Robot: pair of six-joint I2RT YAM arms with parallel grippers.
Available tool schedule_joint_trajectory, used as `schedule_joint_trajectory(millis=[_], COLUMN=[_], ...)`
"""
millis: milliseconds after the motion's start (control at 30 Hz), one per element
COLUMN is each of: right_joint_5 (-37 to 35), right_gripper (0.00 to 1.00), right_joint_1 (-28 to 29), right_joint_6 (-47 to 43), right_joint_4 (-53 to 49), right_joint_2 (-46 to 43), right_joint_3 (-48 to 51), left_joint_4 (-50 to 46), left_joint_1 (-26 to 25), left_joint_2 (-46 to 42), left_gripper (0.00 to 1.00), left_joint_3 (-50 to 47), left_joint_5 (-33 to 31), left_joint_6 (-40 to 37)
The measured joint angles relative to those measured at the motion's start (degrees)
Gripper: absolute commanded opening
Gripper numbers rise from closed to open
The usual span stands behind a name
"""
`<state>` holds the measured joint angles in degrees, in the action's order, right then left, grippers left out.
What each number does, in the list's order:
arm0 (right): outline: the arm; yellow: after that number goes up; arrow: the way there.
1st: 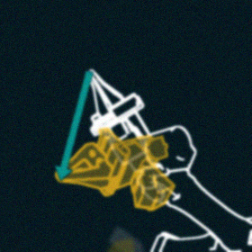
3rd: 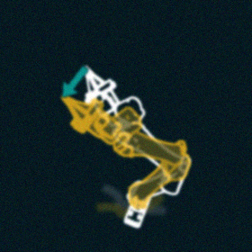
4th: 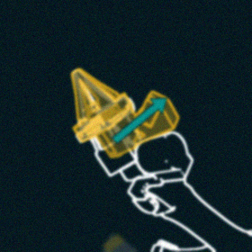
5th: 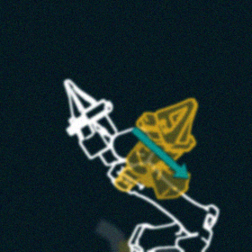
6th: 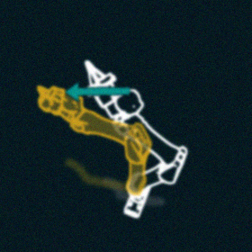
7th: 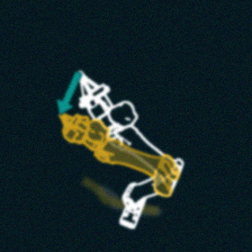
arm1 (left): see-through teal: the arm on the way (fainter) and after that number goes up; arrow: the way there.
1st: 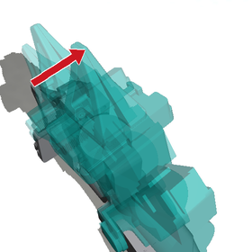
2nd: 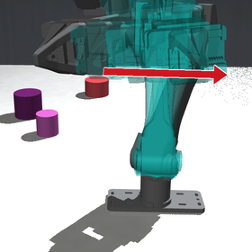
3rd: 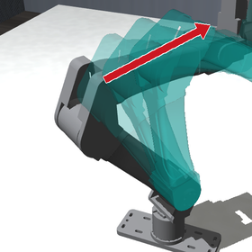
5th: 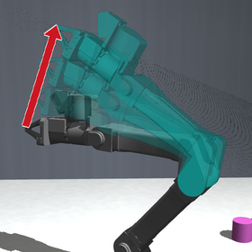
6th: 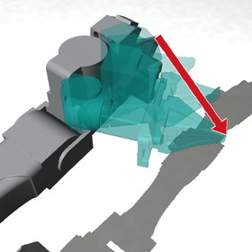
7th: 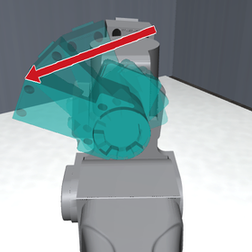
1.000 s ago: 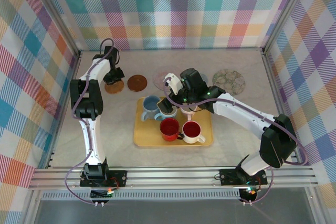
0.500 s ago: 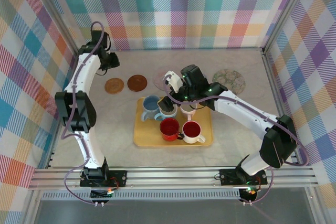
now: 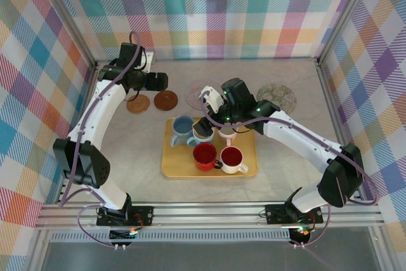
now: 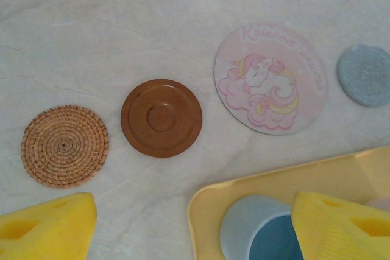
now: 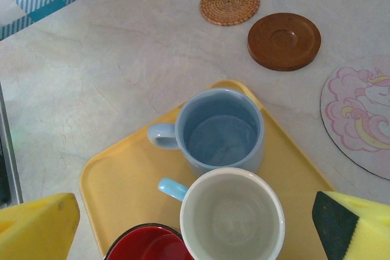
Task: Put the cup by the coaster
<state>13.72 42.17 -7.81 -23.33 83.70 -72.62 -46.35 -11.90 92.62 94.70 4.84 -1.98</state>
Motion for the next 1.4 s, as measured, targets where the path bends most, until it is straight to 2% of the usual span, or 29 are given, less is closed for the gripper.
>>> schedule_joint_trajectory(millis=[267, 500, 800, 933, 1133, 1267, 1400], right_joint_5=[0.26, 0.17, 0.46, 1.18, 2.01, 2.23, 2.19], right_gripper=[0.99, 0.99, 0.99, 0.99, 0.99, 0.99, 0.99], right_joint_1=[-0.17, -0.24, -2.1, -2.43, -2.43, -2.43, -2.43], right_joint_6=[-0.9, -2.16, -3.21, -3.23, -2.49, -2.05, -1.9], right_joint_4=[-2.03, -4.2, -8.59, -9.44, -9.29, -9.25, -9.07], right_joint_2=[-2.6, -3.54, -4.07, -4.07, -4.07, -4.07, -4.07], right_joint_3=[0.0, 0.02, 0.31, 1.03, 3.26, 3.58, 3.58], left_joint_4=[0.44, 0.39, 0.63, 1.11, 5.29, 9.7, 12.72], left_joint_1=[-1.9, -4.28, -6.1, -7.89, -11.56, -12.41, -12.46], left_joint_2=[-9.9, -16.94, -27.67, -29.86, -33.05, -37.29, -37.7], left_gripper=[1.0, 1.0, 1.0, 1.0, 1.0, 1.0, 1.0], left_joint_3=[-7.8, -14.56, -25.18, -28.61, -37.79, -45.53, -48.85], left_joint_5=[1.9, 3.74, 7.48, 8.9, 9.07, 9.16, 9.22], left_joint_6=[-0.85, -2.27, -8.52, -9.94, -11.76, -15.69, -19.19])
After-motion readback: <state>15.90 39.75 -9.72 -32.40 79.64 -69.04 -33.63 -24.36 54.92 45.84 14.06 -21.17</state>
